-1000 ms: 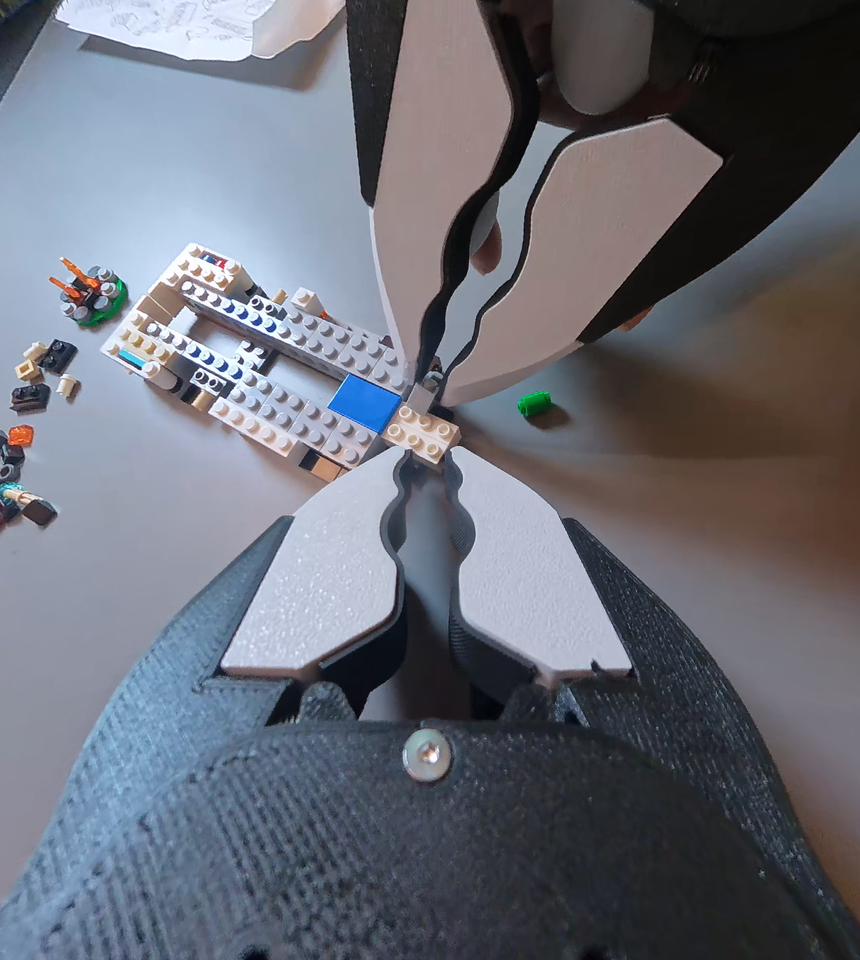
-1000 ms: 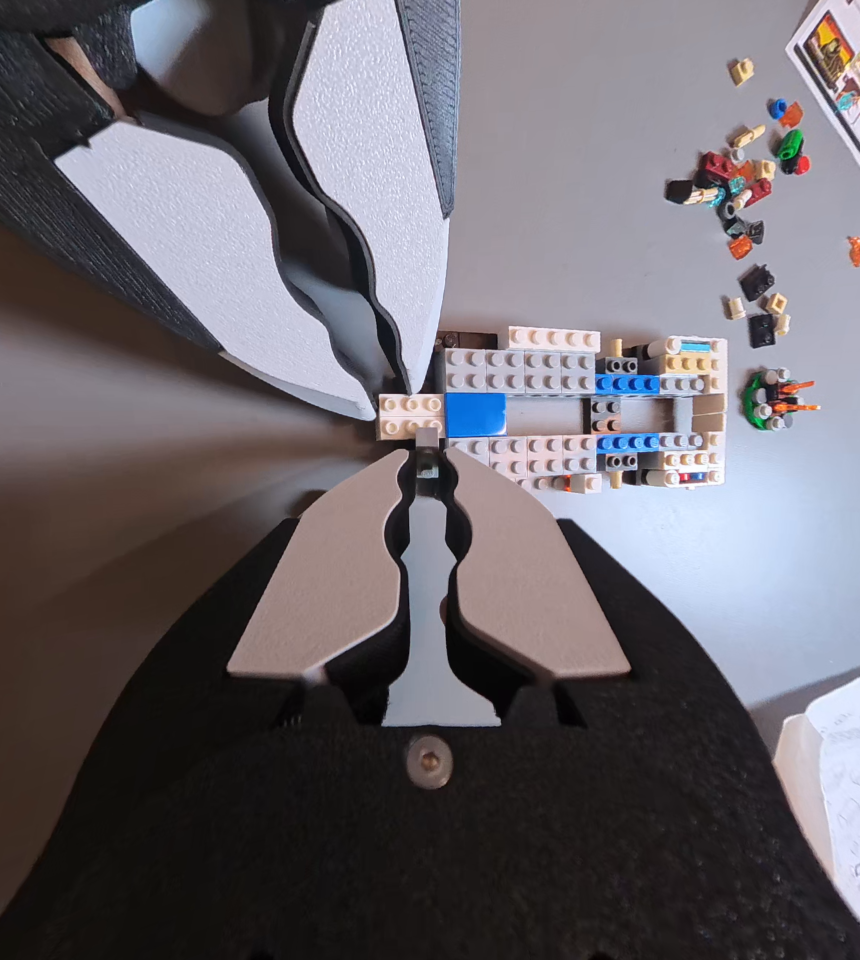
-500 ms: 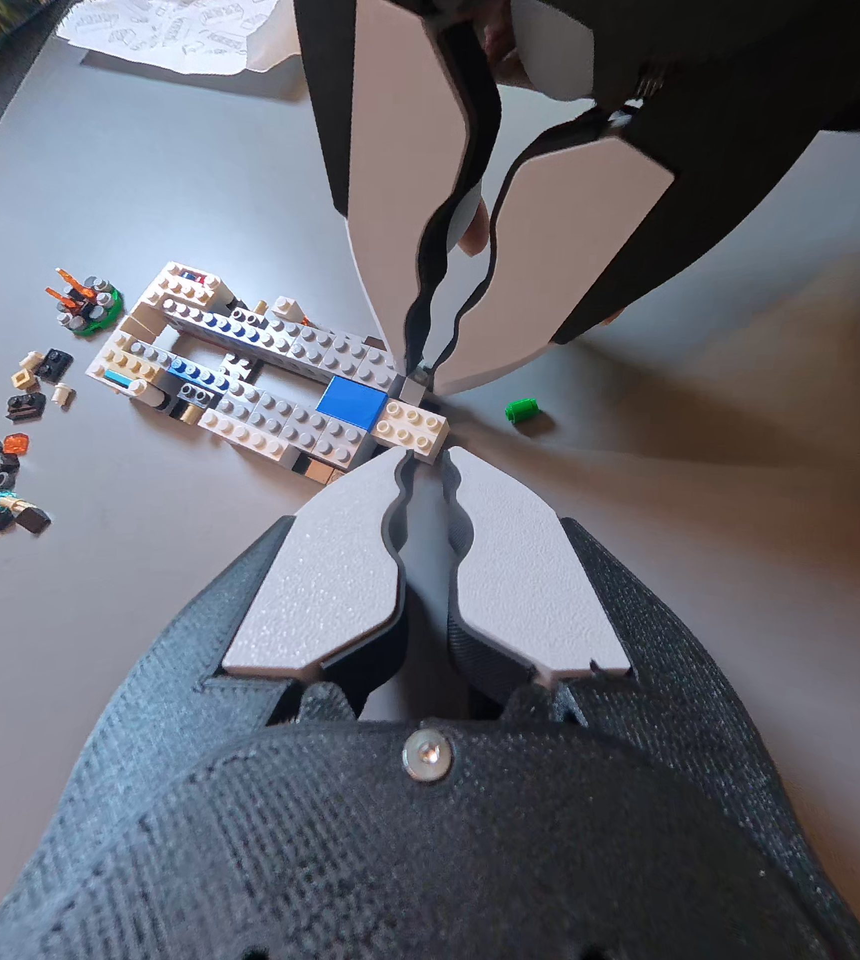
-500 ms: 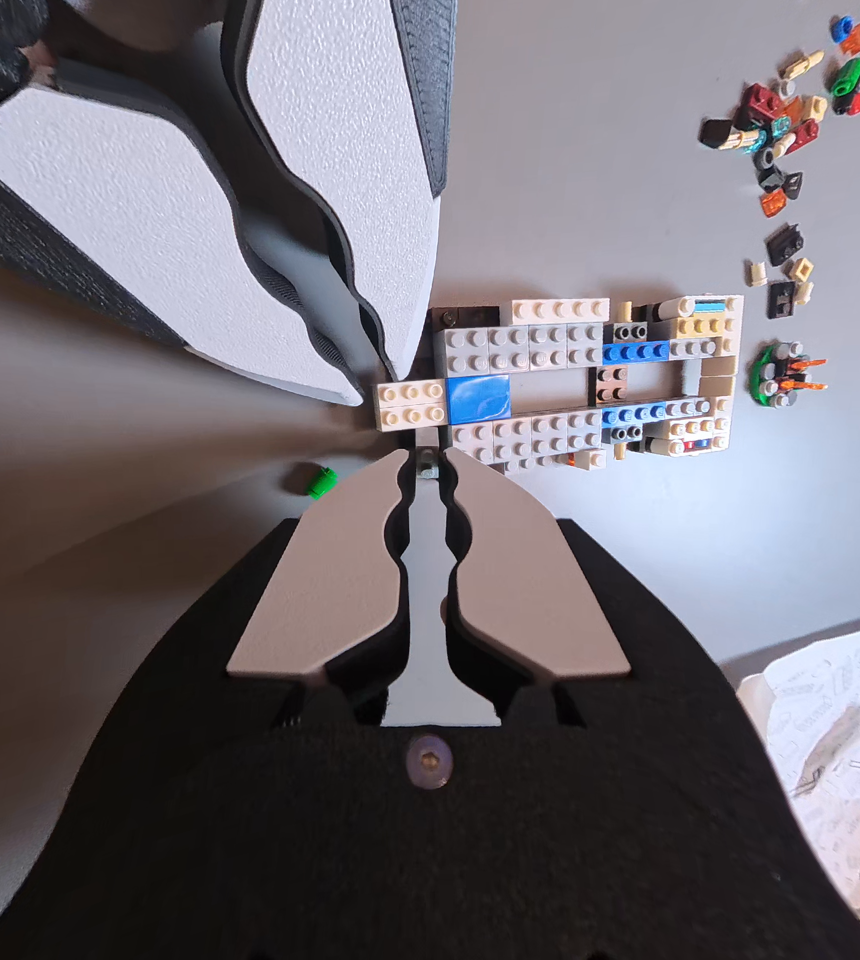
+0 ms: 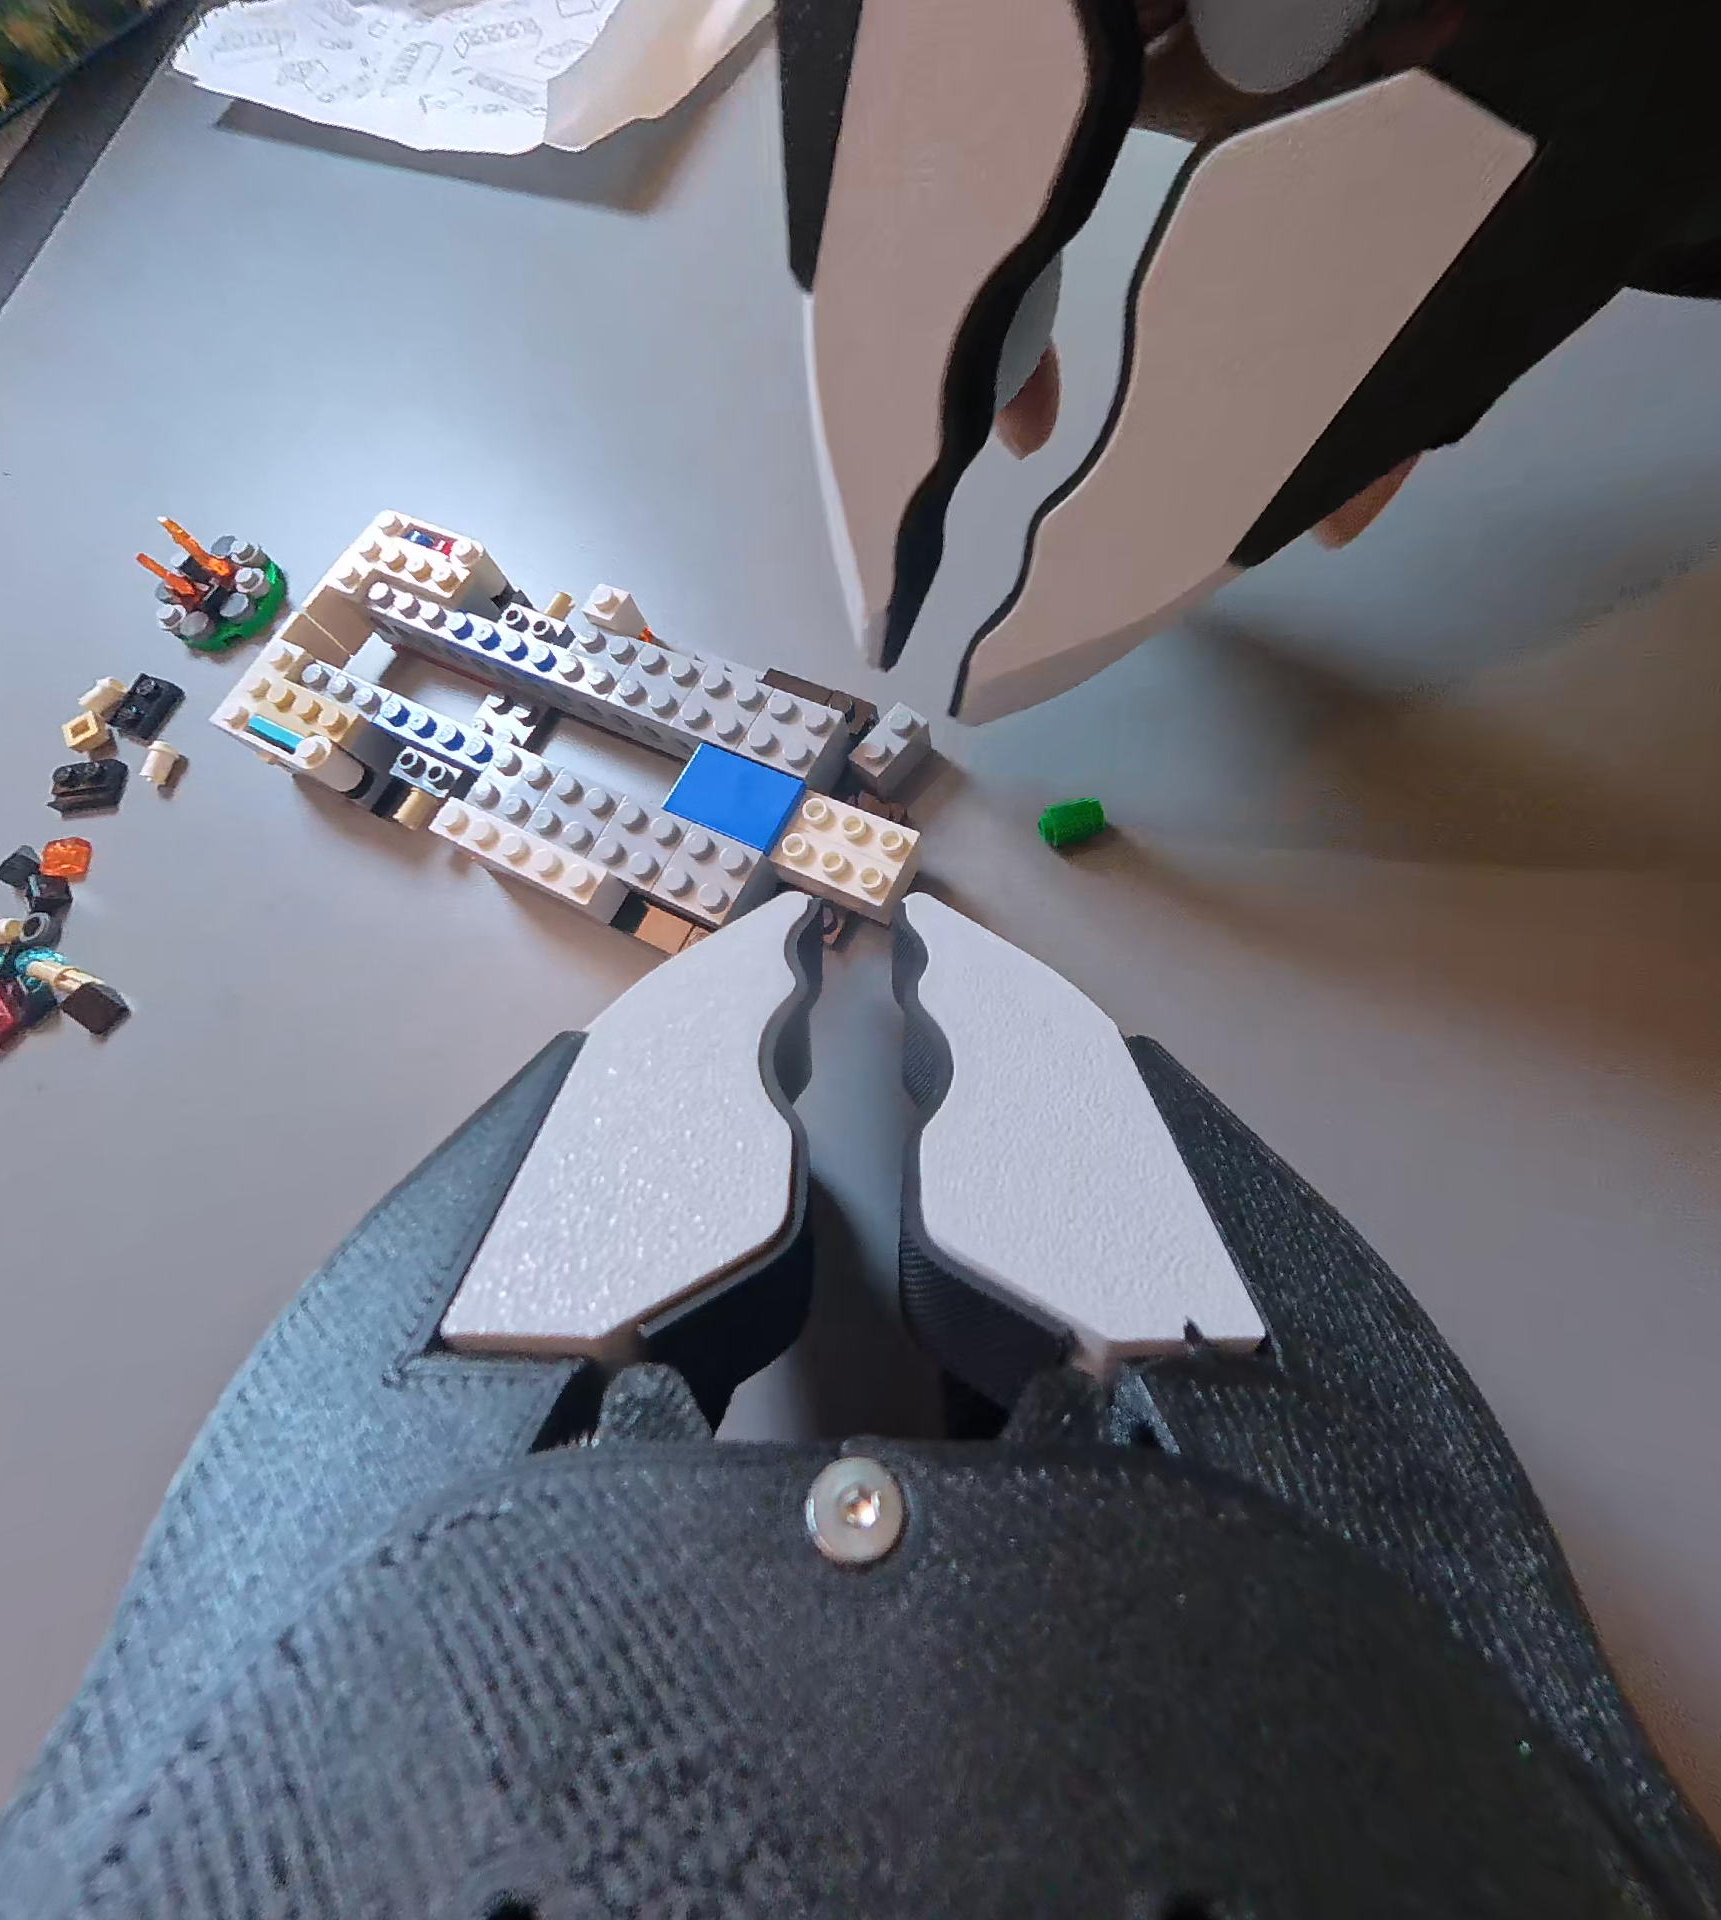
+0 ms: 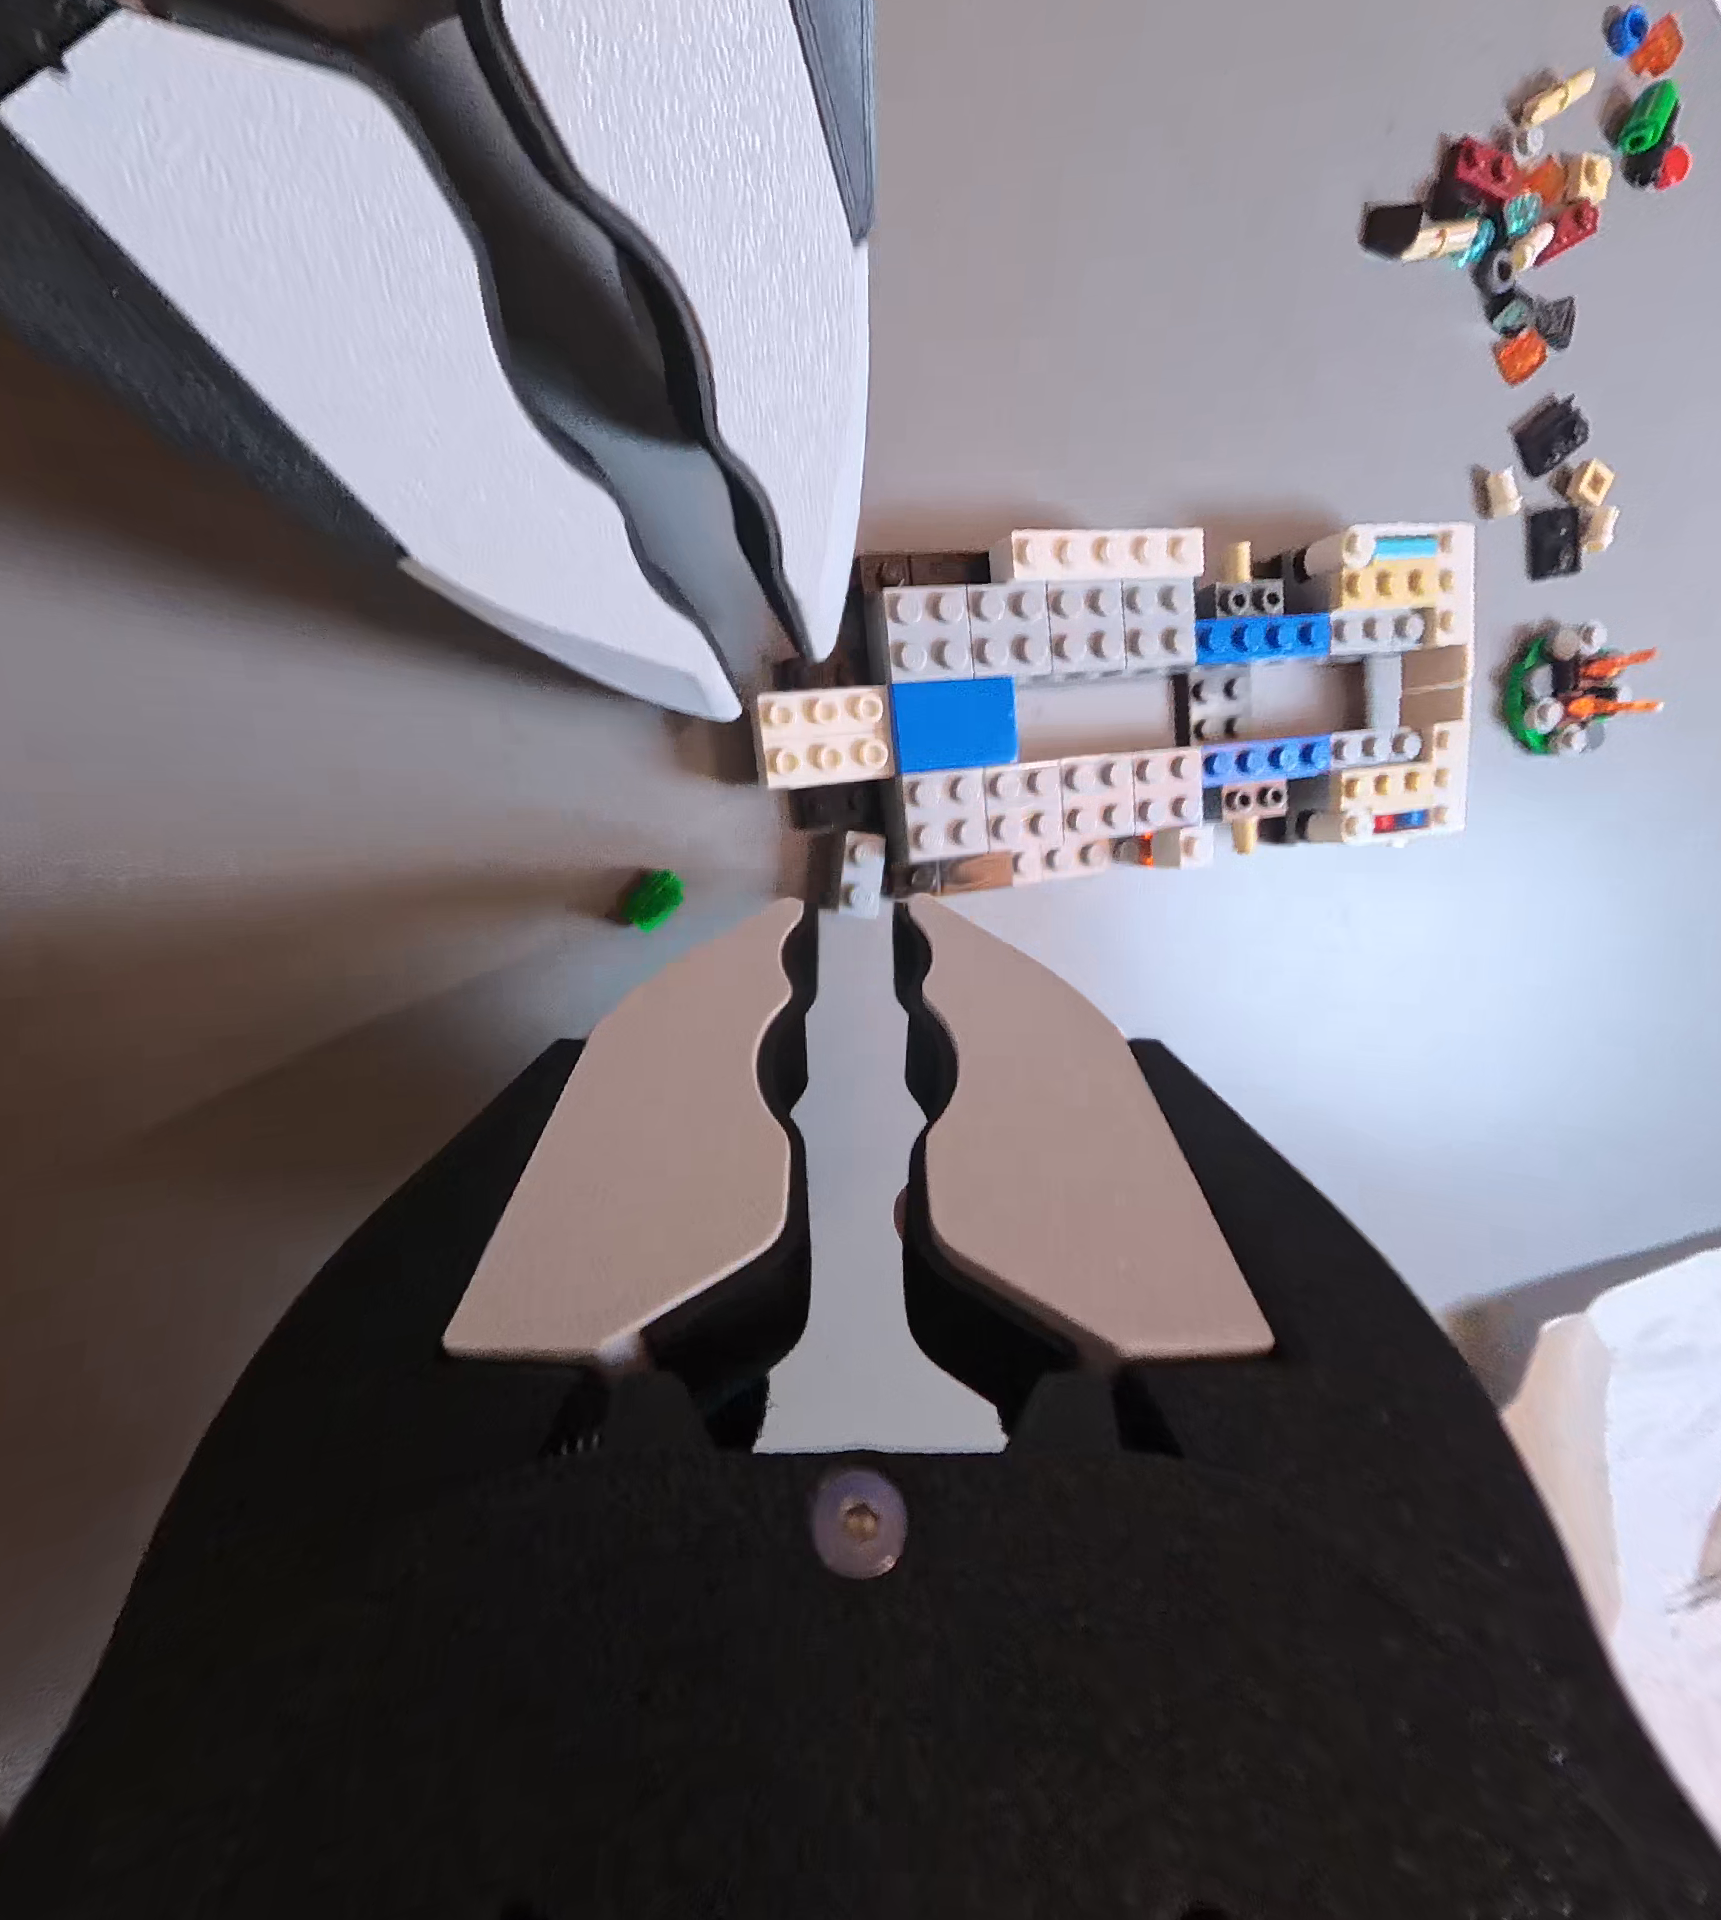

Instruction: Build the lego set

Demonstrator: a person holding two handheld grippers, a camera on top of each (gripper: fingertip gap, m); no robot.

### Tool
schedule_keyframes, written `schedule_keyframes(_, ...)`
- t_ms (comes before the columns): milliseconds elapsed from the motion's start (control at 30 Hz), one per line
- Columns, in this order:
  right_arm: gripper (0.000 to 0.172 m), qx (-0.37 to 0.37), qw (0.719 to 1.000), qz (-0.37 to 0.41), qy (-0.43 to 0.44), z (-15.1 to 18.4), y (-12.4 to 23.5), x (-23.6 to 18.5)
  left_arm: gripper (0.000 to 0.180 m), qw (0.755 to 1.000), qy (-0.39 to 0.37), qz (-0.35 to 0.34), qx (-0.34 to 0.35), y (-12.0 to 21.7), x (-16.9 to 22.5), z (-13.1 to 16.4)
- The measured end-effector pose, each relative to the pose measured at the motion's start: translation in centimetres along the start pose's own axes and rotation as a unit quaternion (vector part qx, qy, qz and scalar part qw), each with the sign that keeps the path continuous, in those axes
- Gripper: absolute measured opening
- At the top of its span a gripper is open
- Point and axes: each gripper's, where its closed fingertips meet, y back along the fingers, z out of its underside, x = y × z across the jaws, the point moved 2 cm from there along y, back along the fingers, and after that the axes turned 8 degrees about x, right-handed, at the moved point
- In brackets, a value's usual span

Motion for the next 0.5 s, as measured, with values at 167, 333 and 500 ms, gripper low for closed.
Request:
schedule_keyframes(167, 0.016, 0.035, 0.998, -0.007, -0.057, 0.7, -0.1, -0.2, 0.013, 1.000, 0.004, 0.001, 0.003, -0.1, -0.1, -0.1)
schedule_keyframes(333, 0.015, 0.052, 0.996, -0.012, -0.075, 0.6, -0.9, 0.1, 0.013, 1.000, 0.008, -0.002, 0.002, 0.0, -0.2, 0.0)
schedule_keyframes(500, 0.008, 0.058, 0.996, -0.007, -0.072, 0.6, -1.1, 0.1, 0.013, 1.000, 0.018, -0.001, 0.004, 0.0, -0.4, 0.0)
